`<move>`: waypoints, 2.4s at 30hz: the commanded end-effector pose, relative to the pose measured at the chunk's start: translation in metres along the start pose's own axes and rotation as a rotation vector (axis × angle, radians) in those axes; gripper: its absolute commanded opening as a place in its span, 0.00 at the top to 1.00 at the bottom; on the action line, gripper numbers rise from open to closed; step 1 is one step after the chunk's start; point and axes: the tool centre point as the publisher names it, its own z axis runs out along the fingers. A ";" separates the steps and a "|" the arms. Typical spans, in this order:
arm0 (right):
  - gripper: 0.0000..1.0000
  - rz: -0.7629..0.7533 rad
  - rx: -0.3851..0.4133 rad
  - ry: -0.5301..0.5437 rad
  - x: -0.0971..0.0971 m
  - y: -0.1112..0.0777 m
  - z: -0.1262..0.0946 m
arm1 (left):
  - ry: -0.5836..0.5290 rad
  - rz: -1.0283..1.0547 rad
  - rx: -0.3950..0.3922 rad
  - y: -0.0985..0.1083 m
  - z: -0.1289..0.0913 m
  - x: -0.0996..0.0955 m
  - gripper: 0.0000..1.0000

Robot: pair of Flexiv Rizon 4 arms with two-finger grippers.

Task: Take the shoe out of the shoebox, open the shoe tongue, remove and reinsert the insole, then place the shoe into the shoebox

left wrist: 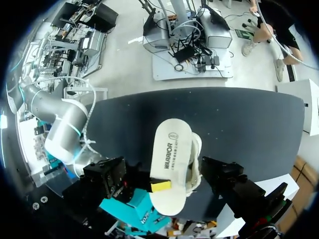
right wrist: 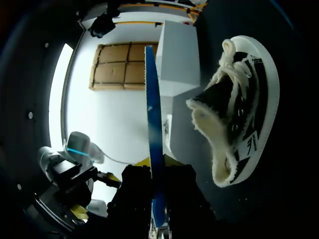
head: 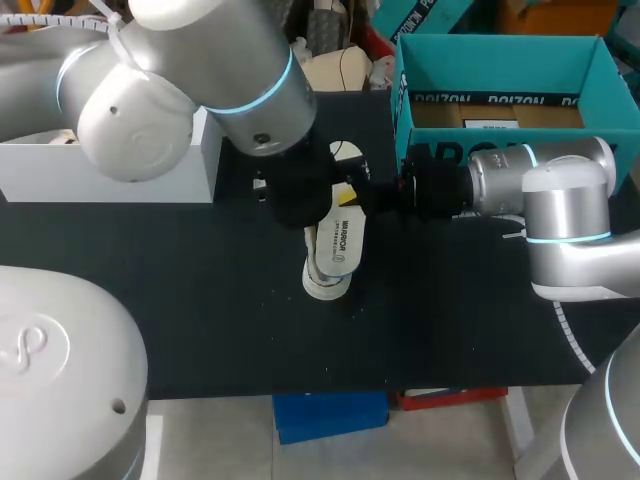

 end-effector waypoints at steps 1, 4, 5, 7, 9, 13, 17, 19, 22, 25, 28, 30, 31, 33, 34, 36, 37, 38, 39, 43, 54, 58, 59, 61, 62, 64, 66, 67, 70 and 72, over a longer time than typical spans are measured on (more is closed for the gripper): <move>1.00 0.000 -0.005 -0.001 0.000 -0.001 0.000 | 0.038 0.023 0.019 0.006 0.006 -0.005 0.00; 1.00 0.000 -0.005 -0.001 0.000 -0.001 0.000 | 0.063 0.045 0.030 0.008 0.008 -0.008 0.00; 1.00 0.000 -0.005 -0.001 0.000 -0.001 0.000 | 0.069 0.046 0.030 0.009 0.008 -0.009 0.00; 1.00 0.000 -0.005 -0.001 0.000 -0.001 0.000 | 0.075 0.046 0.036 0.011 0.009 -0.010 0.00; 1.00 0.000 -0.005 -0.001 0.000 -0.001 0.000 | 0.084 0.043 0.037 0.012 0.010 -0.010 0.00; 1.00 0.000 -0.005 -0.001 0.000 -0.001 0.000 | 0.096 0.042 0.041 0.015 0.012 -0.012 0.00; 1.00 0.000 -0.005 -0.001 0.000 -0.001 0.000 | 0.110 0.045 0.032 0.022 0.012 -0.014 0.00; 1.00 0.000 -0.005 -0.001 0.000 -0.001 0.000 | 0.112 0.046 0.030 0.027 0.012 -0.015 0.00; 1.00 0.000 -0.005 -0.001 0.000 -0.001 0.000 | 0.111 0.051 0.026 0.034 0.011 -0.018 0.00; 1.00 0.000 -0.005 -0.001 0.000 -0.001 0.000 | 0.113 0.052 0.017 0.046 0.012 -0.019 0.00; 1.00 0.000 -0.005 -0.001 0.000 -0.001 0.000 | 0.113 0.049 0.010 0.059 0.012 -0.019 0.00; 1.00 0.000 -0.005 -0.001 0.000 -0.001 0.000 | 0.113 0.049 0.008 0.067 0.013 -0.019 0.00; 1.00 0.000 -0.005 -0.001 0.000 -0.001 0.000 | 0.113 0.049 0.007 0.071 0.014 -0.019 0.00; 1.00 0.000 -0.005 -0.001 0.000 -0.001 0.000 | 0.116 0.049 0.006 0.080 0.015 -0.018 0.00; 1.00 0.000 -0.005 -0.001 0.000 -0.001 0.000 | 0.120 0.044 0.006 0.084 0.016 -0.017 0.00; 1.00 0.000 -0.005 -0.001 0.000 -0.001 0.000 | 0.123 0.041 0.007 0.093 0.018 -0.014 0.00; 1.00 0.000 -0.005 -0.001 0.000 -0.001 0.000 | 0.124 0.040 0.007 0.097 0.019 -0.014 0.00; 1.00 0.000 -0.005 -0.001 0.000 -0.001 0.000 | 0.125 0.039 0.007 0.101 0.020 -0.013 0.00; 1.00 0.000 -0.005 -0.001 0.000 -0.001 0.000 | 0.126 0.038 0.007 0.105 0.021 -0.013 0.00; 1.00 0.000 -0.005 -0.001 0.000 -0.001 0.000 | 0.133 0.029 0.005 0.123 0.024 -0.009 0.00; 1.00 0.000 -0.005 -0.001 0.000 -0.001 0.000 | 0.177 0.009 -0.027 0.162 0.029 0.000 0.00; 1.00 0.000 -0.005 -0.001 0.000 -0.001 0.000 | 0.178 0.004 -0.031 0.172 0.031 0.000 0.00; 1.00 0.000 -0.005 -0.001 0.000 -0.001 0.000 | 0.181 0.001 -0.033 0.174 0.032 0.000 0.00; 1.00 0.000 -0.005 -0.001 0.000 -0.001 0.000 | 0.191 -0.005 -0.044 0.177 0.033 0.000 0.00; 1.00 0.000 -0.005 -0.001 0.000 -0.001 0.000 | 0.198 -0.008 -0.052 0.179 0.033 0.000 0.00; 1.00 0.000 -0.005 -0.001 0.000 -0.001 0.000 | 0.187 -0.012 -0.044 0.180 0.033 0.000 0.00; 1.00 0.000 -0.005 -0.001 0.000 -0.001 0.000 | 0.190 -0.013 -0.047 0.180 0.033 0.000 0.00; 1.00 0.000 -0.005 -0.001 0.000 -0.001 0.000 | 0.192 -0.010 -0.048 0.178 0.032 -0.001 0.00; 1.00 0.000 -0.005 -0.001 0.000 -0.001 0.000 | 0.181 -0.006 -0.052 0.171 0.027 -0.003 0.00; 1.00 0.000 -0.005 -0.001 0.000 -0.001 0.000 | 0.174 -0.003 -0.052 0.163 0.023 -0.005 0.00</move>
